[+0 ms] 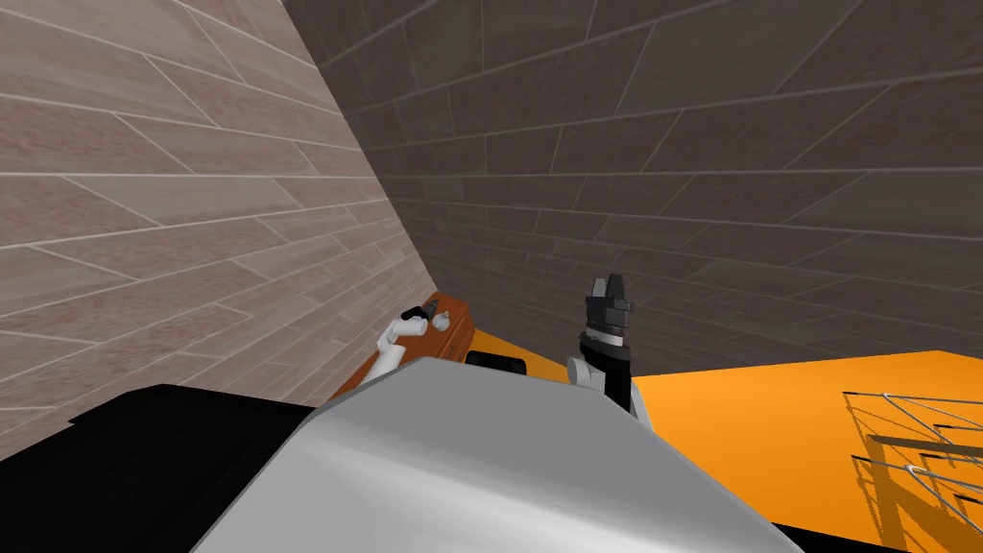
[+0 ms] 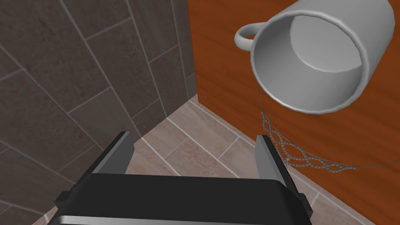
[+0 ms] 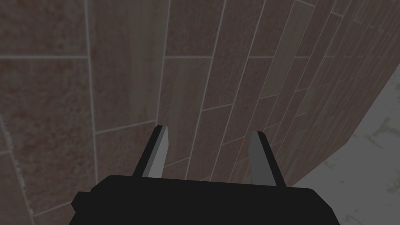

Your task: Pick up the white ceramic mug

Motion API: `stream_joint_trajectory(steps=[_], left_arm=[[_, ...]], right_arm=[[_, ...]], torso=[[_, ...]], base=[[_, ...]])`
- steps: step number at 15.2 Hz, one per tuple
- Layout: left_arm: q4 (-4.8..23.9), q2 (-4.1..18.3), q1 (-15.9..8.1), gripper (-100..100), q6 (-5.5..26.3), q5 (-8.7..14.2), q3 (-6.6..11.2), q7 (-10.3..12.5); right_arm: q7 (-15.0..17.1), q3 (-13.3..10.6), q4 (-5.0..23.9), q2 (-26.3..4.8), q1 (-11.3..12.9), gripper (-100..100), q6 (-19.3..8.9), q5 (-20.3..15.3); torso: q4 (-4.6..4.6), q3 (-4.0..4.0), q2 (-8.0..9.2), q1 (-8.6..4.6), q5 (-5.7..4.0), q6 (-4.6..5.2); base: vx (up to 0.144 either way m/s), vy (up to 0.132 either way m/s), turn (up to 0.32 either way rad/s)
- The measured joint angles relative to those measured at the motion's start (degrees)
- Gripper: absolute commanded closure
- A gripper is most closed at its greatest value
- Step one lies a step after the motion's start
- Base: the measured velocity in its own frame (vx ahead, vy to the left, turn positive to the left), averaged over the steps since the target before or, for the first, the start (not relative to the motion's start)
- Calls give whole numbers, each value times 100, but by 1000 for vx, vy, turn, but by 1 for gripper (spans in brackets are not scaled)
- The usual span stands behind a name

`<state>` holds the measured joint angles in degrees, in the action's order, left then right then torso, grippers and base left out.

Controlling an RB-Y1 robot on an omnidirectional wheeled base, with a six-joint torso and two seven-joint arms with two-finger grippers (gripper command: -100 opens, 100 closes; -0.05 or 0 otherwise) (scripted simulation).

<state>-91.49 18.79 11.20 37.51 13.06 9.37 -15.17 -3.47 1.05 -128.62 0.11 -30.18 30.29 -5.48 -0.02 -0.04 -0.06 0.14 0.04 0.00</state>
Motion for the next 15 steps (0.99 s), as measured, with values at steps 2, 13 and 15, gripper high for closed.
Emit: stream_joint_trajectory(steps=[2, 13, 15], left_arm=[[124, 34, -41, -100, 138, 48, 14, -51], [847, 137, -278, -100, 1353, 302, 181, -430], [1042, 151, -361, -100, 1586, 346, 207, -509]], right_arm=[[0, 0, 0, 0, 0, 0, 0, 0], [0, 0, 0, 0, 0, 0, 0, 0], [0, 0, 0, 0, 0, 0, 0, 0]], torso=[[1, 1, 1, -5, -1, -2], [0, -1, -2, -4, -1, 1], [0, -1, -3, -2, -1, 1]], base=[[2, 14, -24], [6, 24, -94], [8, 28, -93]])
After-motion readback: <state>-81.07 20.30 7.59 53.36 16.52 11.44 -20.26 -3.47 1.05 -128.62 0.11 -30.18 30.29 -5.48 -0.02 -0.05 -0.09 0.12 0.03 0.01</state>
